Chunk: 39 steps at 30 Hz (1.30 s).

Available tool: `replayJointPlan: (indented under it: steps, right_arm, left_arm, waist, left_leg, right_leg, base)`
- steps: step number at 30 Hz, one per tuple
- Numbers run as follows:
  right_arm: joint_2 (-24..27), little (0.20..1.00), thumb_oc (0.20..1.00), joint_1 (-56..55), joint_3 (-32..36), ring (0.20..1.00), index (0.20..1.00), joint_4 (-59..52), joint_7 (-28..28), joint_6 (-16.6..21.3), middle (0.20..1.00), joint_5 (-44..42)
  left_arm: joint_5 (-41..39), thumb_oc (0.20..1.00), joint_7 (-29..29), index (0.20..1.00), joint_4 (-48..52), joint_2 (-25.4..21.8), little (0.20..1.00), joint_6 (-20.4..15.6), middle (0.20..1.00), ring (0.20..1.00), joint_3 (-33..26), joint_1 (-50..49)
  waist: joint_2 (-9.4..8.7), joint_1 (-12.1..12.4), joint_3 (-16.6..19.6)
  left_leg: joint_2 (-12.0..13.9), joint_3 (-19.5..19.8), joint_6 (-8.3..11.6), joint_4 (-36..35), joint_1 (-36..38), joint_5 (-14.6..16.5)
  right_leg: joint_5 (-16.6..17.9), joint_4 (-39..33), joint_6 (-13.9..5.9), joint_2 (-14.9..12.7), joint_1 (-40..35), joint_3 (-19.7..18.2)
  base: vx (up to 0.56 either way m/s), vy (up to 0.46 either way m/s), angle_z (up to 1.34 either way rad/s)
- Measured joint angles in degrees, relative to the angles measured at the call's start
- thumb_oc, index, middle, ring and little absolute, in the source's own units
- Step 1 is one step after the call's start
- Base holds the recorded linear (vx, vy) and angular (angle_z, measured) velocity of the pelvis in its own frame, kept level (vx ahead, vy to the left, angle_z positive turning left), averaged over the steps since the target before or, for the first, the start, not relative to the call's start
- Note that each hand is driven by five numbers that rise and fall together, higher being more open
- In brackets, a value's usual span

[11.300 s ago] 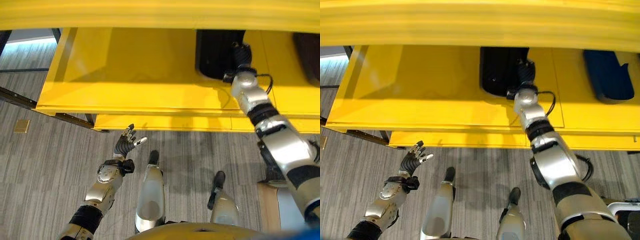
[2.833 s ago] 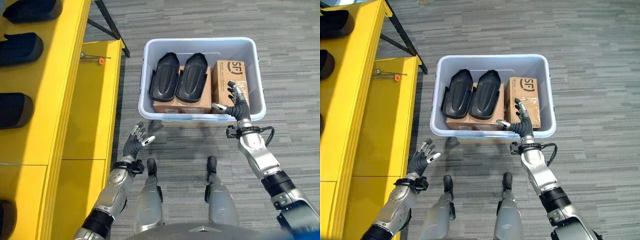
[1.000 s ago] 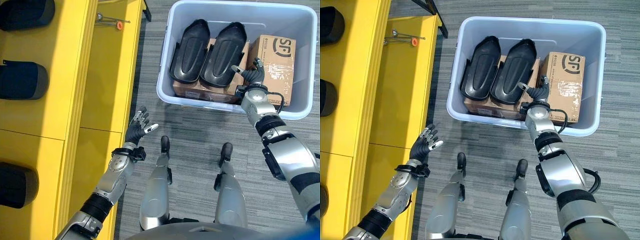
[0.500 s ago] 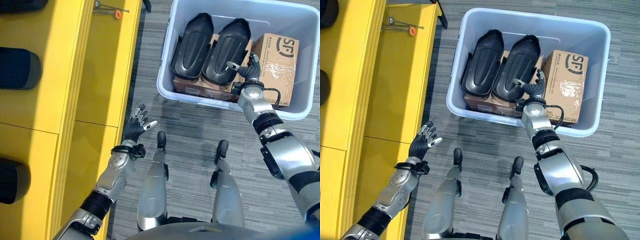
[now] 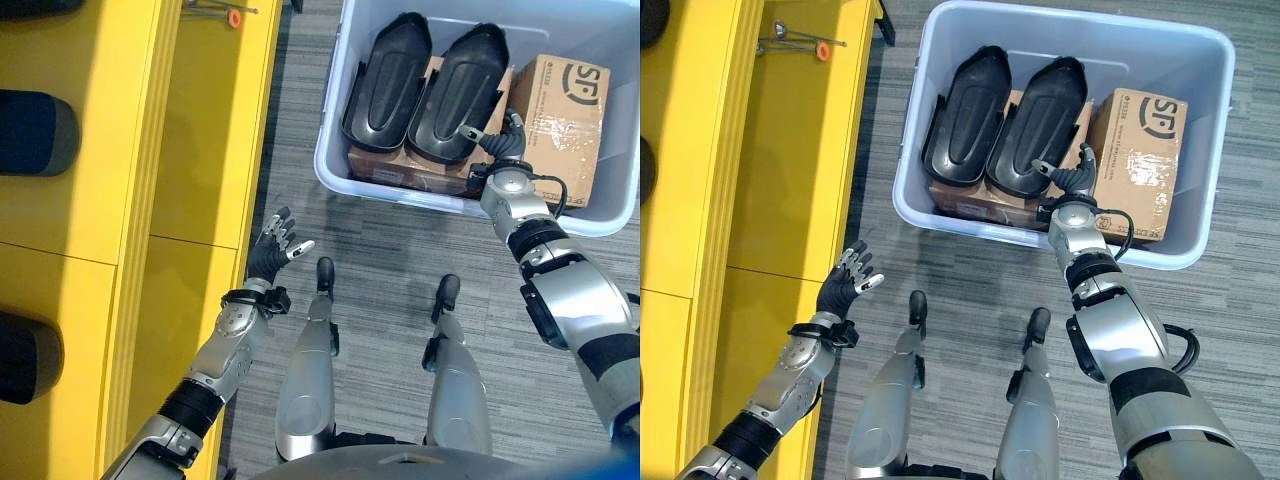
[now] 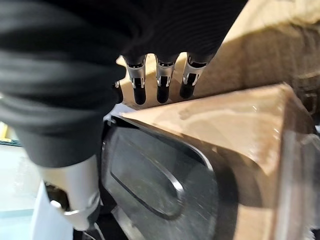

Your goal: Move parts from the plastic box to the shelf.

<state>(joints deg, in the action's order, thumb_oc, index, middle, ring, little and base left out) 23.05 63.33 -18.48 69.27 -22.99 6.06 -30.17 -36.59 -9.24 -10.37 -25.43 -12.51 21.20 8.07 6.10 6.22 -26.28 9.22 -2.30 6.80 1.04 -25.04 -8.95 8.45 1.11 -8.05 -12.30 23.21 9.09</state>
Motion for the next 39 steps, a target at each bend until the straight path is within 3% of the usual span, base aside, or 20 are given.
replayJointPlan:
  steps: [10,39]
  right_arm:
    - [0.11,1.0,1.0,0.1,-0.27,1.0,1.0,0.08,0.06,-0.17,1.0,0.09]
    - [6.49,1.0,1.0,7.12,-0.09,1.0,1.0,7.78,0.23,-1.44,1.0,0.04]
  left_arm:
    - [0.01,1.0,-0.9,1.0,0.0,0.08,1.0,-0.35,1.0,1.0,0.96,0.01]
    - [0.09,1.0,-2.47,1.0,-0.03,0.14,1.0,-0.8,1.0,1.0,1.15,1.43]
  waist:
    - [0.28,0.32,-0.17]
    - [0.95,1.22,-1.52]
  left_leg:
    - [-0.02,0.04,0.0,0.04,-0.75,0.0]
    - [-1.28,2.47,-0.49,1.81,-7.41,-0.95]
  right_leg:
    - [0.0,0.05,-0.01,-0.02,0.75,-0.02]
    - [0.06,2.03,-0.2,-1.23,5.91,1.28]
  base:
    - [0.0,0.0,0.0]
    - [0.01,-0.001,0.03]
